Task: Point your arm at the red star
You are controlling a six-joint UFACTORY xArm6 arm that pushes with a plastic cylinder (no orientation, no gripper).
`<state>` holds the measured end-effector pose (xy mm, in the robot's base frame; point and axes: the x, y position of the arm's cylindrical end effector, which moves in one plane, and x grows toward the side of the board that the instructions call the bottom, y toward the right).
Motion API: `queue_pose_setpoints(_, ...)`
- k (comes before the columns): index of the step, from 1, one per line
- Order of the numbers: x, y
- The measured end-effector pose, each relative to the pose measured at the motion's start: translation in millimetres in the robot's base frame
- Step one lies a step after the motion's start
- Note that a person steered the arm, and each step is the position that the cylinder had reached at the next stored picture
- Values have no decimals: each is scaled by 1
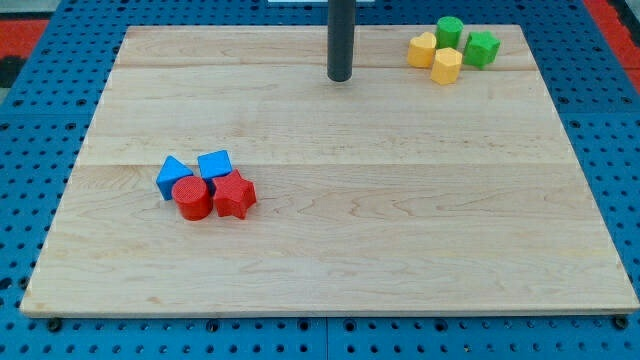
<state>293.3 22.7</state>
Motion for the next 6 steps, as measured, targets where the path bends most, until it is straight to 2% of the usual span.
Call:
queue_pose_setpoints(3, 59, 3)
queue_pose_setpoints(4, 104, 42)
queue_pose_setpoints(5, 131, 67)
queue_pose_setpoints(6, 158, 67)
